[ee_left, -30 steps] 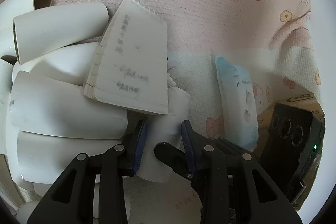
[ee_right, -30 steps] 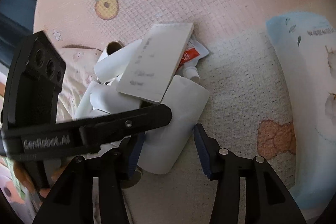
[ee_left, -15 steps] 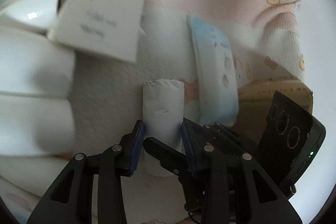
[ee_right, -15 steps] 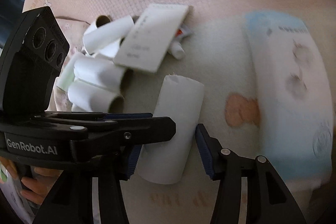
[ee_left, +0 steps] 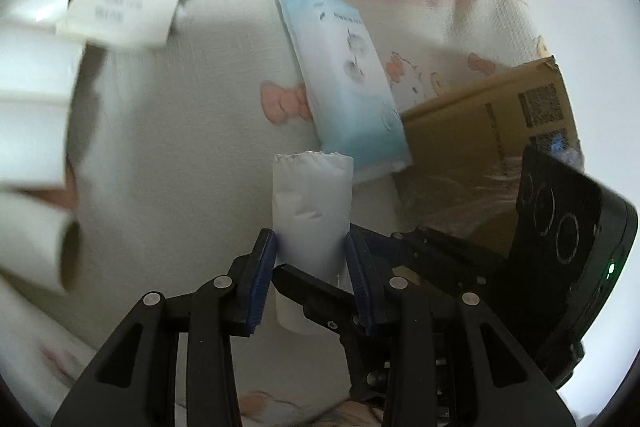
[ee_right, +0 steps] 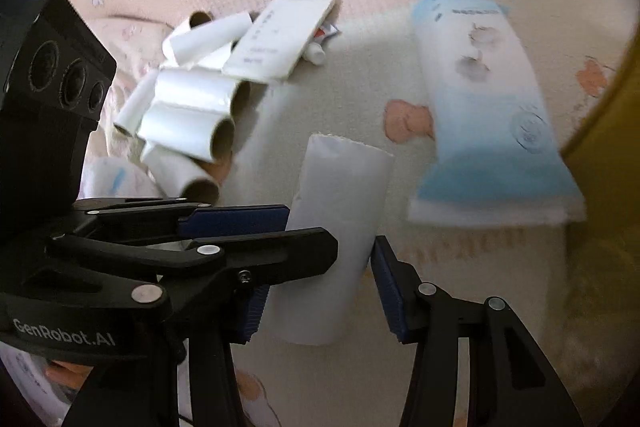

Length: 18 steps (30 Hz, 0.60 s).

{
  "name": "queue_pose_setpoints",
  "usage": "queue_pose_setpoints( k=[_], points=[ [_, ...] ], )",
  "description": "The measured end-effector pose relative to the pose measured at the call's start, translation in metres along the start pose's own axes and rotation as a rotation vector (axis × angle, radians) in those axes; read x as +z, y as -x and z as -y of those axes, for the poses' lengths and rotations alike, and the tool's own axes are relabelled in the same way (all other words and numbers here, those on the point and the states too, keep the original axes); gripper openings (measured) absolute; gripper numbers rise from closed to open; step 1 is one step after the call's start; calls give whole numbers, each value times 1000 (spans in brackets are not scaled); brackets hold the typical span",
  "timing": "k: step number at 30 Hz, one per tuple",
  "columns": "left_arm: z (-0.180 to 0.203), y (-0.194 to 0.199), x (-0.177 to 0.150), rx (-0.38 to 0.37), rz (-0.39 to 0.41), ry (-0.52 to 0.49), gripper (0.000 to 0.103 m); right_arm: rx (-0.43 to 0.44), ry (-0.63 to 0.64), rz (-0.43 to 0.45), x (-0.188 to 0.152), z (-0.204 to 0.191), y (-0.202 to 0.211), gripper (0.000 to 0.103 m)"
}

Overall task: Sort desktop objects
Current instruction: 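Close the left tool on the white tube and lift it, then carry the held tube with the left tool toward the cardboard box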

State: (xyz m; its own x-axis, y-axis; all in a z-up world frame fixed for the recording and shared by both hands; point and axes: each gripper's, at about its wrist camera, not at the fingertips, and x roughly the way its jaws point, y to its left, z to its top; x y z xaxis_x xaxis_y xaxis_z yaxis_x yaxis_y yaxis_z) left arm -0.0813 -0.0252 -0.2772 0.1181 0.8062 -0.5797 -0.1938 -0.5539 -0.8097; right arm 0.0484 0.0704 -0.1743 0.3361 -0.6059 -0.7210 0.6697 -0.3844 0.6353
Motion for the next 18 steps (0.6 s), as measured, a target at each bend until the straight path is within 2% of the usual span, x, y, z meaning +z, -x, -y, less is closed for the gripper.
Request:
queue_pose_setpoints(
  k=[4, 9, 14, 18],
  points=[
    [8, -9, -11, -18, -32, 13, 39, -21, -18, 7, -22, 8, 8, 46],
    [6, -28, -18, 21, -108, 9, 40, -8, -82, -1, -38, 16, -1, 46],
    [-7, -28, -11, -5, -79, 106, 45, 57, -131, 3, -45, 24, -7, 44],
    [-9, -33, -3, -3, -54, 137, 47, 37, -113, 19, -50, 18, -8, 43]
  ],
)
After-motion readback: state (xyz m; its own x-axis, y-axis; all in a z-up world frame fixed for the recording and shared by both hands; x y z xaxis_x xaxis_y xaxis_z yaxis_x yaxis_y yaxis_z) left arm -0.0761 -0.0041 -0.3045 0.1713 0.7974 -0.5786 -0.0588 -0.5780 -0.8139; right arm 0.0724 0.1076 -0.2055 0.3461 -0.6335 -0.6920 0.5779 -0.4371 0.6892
